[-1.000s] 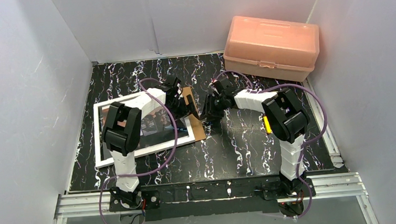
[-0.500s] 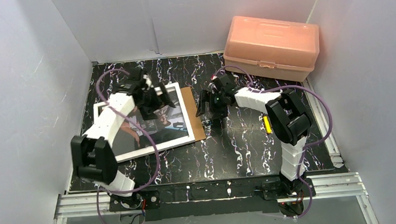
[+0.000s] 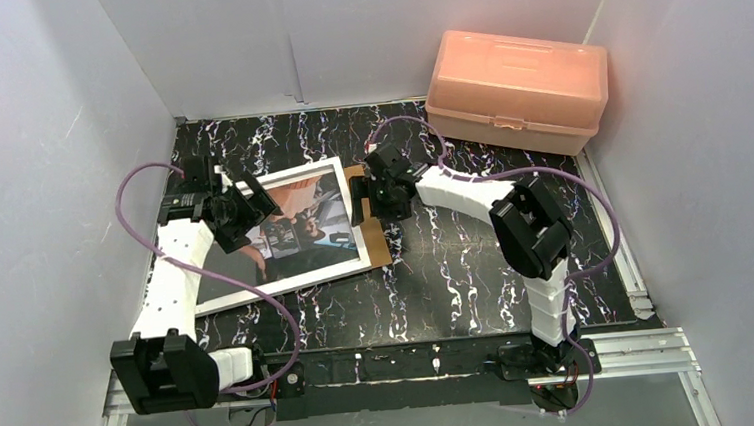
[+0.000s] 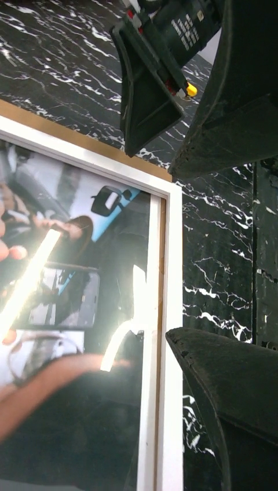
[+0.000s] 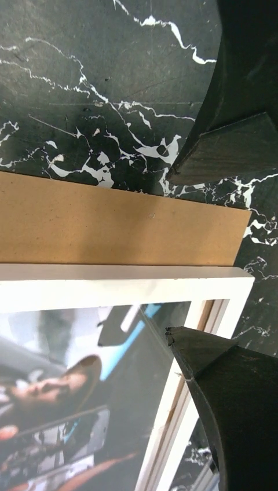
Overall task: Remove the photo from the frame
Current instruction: Adjust the photo frame at the center of the board.
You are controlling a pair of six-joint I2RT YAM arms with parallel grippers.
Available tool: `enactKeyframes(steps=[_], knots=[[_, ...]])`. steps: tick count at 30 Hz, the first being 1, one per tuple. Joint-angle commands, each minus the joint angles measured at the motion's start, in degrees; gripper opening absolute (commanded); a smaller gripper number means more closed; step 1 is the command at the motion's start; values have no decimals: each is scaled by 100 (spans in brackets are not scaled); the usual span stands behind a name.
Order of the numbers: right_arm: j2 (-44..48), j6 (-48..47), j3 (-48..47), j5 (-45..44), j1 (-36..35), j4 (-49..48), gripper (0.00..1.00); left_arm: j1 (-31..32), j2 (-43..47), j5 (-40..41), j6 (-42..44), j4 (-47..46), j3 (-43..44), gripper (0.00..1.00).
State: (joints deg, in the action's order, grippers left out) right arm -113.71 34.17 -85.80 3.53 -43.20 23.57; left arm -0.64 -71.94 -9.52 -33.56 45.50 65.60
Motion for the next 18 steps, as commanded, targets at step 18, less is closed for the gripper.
enactKeyframes(steps=[18], knots=[[-921, 0, -1324, -1417, -601, 1264, 99, -278, 703, 1142, -291, 610, -259, 99]])
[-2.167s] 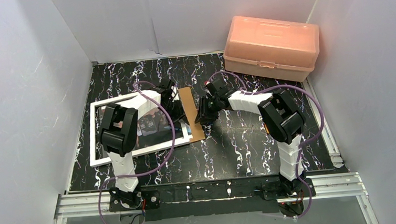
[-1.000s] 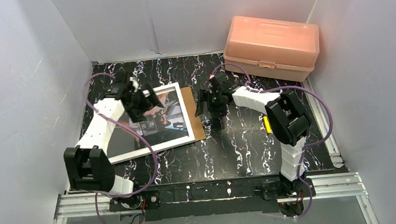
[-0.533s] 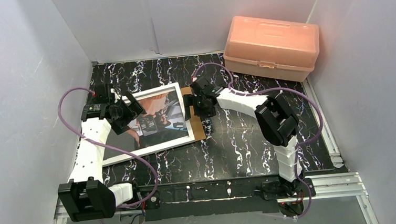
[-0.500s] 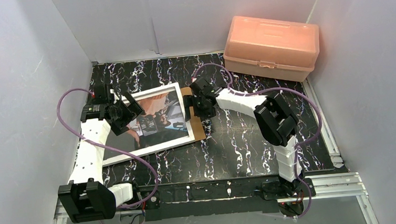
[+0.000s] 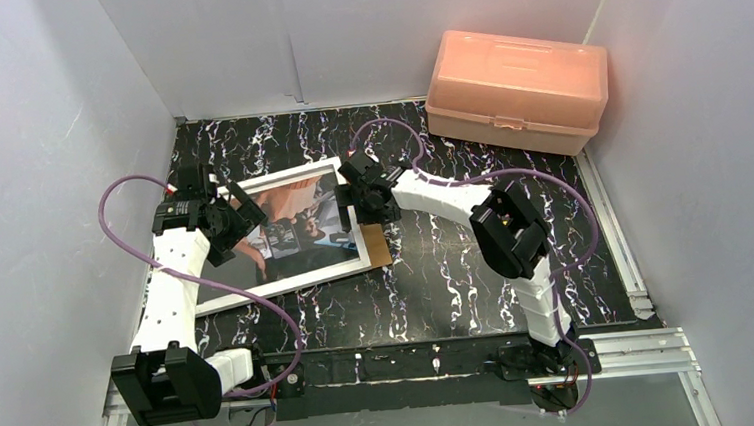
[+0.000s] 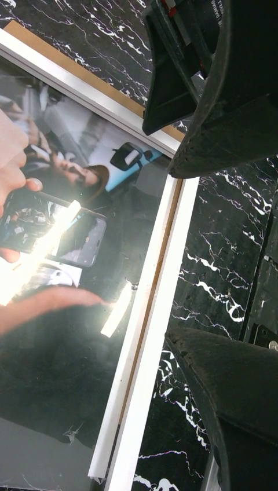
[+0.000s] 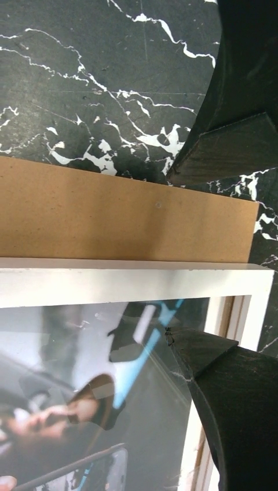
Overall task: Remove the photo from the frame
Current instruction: Adjust the photo frame at the center of the board.
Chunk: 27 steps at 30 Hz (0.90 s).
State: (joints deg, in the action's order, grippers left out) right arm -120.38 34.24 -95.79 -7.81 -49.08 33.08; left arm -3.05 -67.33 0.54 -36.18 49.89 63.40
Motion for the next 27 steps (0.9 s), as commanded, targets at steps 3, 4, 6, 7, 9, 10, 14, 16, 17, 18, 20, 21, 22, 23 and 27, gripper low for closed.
enactKeyframes(steps=[3, 4, 6, 7, 9, 10, 14, 16, 17, 18, 20, 21, 22, 23, 27], knots=[[-383, 25, -433, -316, -37, 390, 99, -33, 255, 99, -35, 170, -38, 98], [-420, 22, -474, -370, -48, 449, 99, -33, 248, 96, -30, 170, -39, 99], [-479, 29, -551, -480, -42, 574, 99, -37, 238, 96, -24, 170, -38, 98], [-511, 22, -581, -521, -45, 623, 99, -38, 238, 89, -24, 170, -44, 99], [-534, 38, -615, -610, -43, 743, 99, -34, 234, 87, -28, 170, -47, 99], [-523, 34, -610, -635, -41, 771, 99, -37, 230, 79, -28, 170, -47, 98], [-460, 39, -505, -691, -28, 776, 94, -37, 212, 78, -28, 163, -64, 98], [-431, 46, -405, -602, -4, 725, 91, -37, 216, 69, -31, 155, -84, 98], [-413, 55, -367, -556, 7, 706, 90, -36, 215, 69, -36, 146, -88, 99], [-408, 62, -326, -506, 24, 682, 89, -38, 224, 69, -38, 144, -97, 99], [-393, 78, -293, -470, 40, 673, 85, -34, 229, 67, -30, 135, -120, 98], [-393, 89, -279, -471, 55, 685, 83, -34, 229, 69, -37, 136, -124, 99], [-388, 103, -270, -475, 65, 697, 82, -33, 229, 74, -33, 133, -133, 98], [-366, 120, -247, -482, 79, 701, 81, -32, 227, 78, -37, 127, -141, 99], [-280, 207, -134, -566, 141, 691, 77, -36, 207, 96, -36, 96, -202, 98]])
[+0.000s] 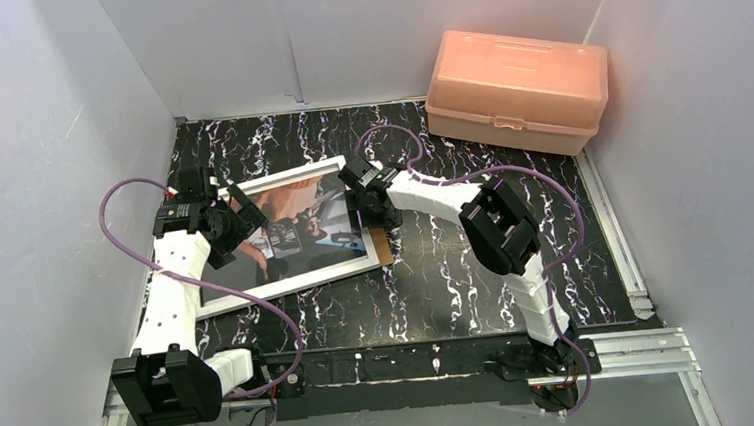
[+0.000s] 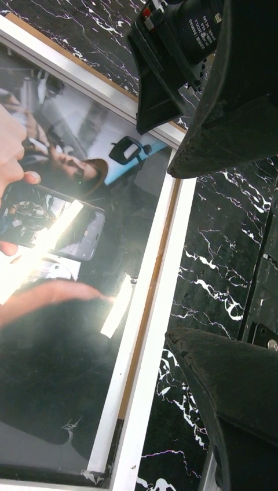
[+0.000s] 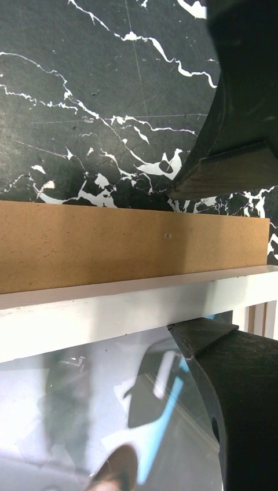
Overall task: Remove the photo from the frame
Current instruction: Adjust the photo frame at the center of the board.
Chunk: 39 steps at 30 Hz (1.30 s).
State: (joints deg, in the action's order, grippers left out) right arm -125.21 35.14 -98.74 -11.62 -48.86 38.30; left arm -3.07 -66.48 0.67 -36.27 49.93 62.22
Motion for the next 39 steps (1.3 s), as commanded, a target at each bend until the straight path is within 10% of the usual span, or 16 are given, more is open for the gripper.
enactKeyframes(steps=[1, 24, 39], knots=[[217, 135, 195, -194, 141, 167, 76, -29, 118, 75, -33, 83, -94, 98], [1239, -542, 1519, 2, 1219, -217, 38, -33, -294, -451, 24, -295, -368, 98], [1641, -1185, 1501, 116, 2022, 58, 76, -51, -1167, -656, 94, -715, -198, 99]])
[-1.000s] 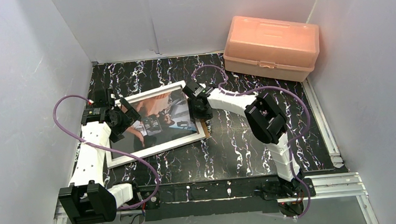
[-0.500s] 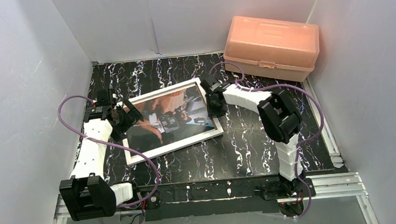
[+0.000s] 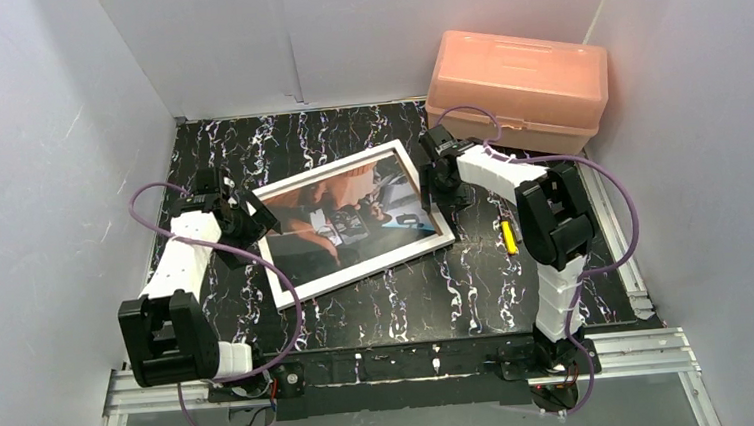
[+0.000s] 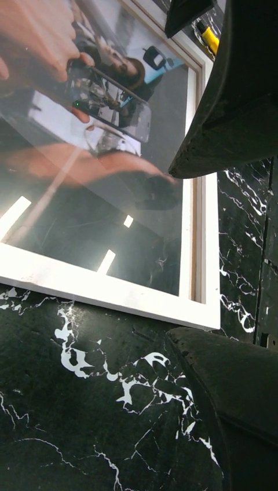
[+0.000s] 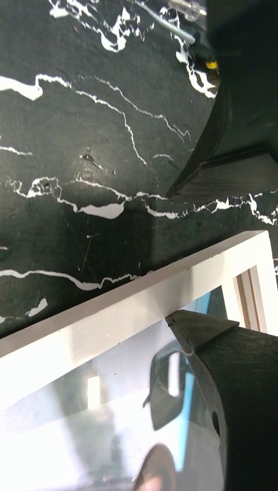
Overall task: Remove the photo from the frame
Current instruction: Adjust the photo frame at the center of the board.
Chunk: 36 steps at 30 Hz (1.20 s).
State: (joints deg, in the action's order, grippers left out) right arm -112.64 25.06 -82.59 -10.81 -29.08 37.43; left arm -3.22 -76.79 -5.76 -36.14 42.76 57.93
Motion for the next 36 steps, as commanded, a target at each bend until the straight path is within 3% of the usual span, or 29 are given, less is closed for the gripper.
enactKeyframes(steps=[1, 8, 13, 19, 26, 30, 32, 36], knots=[[404, -177, -125, 98, 47, 141, 78, -56, -212, 6, 89, -1, 269, 99], [736, -194, 76, 562, 45, 25, 99, -231, -684, -13, 323, -142, 622, 99], [1053, 73, 295, 597, 55, 48, 99, -231, -1373, -554, 954, -389, 1227, 98], [1707, 500, 878, 607, 66, -180, 91, -227, -2321, -396, 1630, -363, 2343, 94], [2342, 694, 1395, 558, 86, 18, 81, -231, -3509, -98, 1763, -90, 3889, 60], [2688, 1052, 1877, 730, 118, -174, 74, -227, -4124, -82, 1864, 36, 4559, 51], [2820, 1249, 2095, 756, 116, -262, 67, -231, -4364, -76, 1949, 114, 4880, 45], [2983, 1577, 2447, 722, 116, -309, 47, -231, -4824, -105, 2113, 388, 5525, 20]])
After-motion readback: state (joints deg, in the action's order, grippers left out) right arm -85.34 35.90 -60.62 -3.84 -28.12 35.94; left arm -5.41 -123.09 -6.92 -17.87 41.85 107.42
